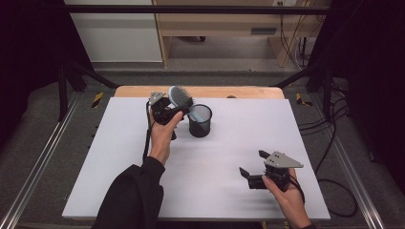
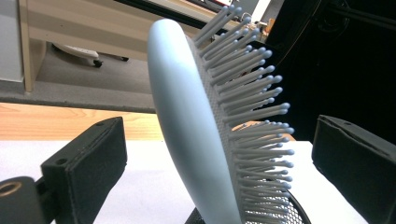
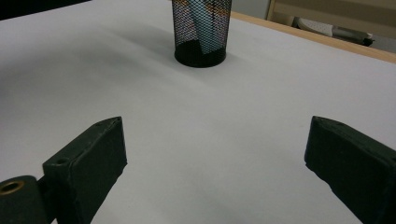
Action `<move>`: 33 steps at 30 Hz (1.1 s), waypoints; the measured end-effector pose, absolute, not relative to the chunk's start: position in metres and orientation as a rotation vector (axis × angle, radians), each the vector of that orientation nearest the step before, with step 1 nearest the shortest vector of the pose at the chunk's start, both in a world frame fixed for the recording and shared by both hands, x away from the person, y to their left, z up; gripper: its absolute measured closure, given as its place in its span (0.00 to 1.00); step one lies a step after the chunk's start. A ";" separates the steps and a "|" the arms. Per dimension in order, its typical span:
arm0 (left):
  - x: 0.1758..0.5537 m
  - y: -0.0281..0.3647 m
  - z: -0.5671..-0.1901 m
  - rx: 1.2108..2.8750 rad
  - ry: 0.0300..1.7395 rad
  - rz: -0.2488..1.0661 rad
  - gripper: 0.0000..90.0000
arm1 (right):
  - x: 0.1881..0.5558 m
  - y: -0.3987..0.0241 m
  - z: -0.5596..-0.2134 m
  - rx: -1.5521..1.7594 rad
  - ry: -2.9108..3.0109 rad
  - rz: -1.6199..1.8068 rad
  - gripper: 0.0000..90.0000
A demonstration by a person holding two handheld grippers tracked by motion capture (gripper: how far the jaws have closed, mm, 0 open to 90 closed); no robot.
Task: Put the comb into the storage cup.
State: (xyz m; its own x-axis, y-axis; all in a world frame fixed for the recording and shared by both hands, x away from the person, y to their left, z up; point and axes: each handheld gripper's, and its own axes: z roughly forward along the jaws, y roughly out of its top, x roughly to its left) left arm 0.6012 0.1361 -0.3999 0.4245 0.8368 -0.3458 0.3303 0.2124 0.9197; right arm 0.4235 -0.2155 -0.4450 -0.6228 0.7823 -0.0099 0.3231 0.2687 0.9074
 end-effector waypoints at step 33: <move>0.588 0.137 -0.394 1.419 1.132 0.548 0.03 | 0.425 -0.216 -0.446 0.990 2.091 1.343 0.06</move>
State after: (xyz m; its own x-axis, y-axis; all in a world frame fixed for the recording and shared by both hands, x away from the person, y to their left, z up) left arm 0.5884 0.1373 -0.3939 0.4193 0.8634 -0.2807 0.3158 0.1512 0.9367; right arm 0.4249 -0.2161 -0.4456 -0.6338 0.7735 -0.0001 0.3214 0.2634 0.9096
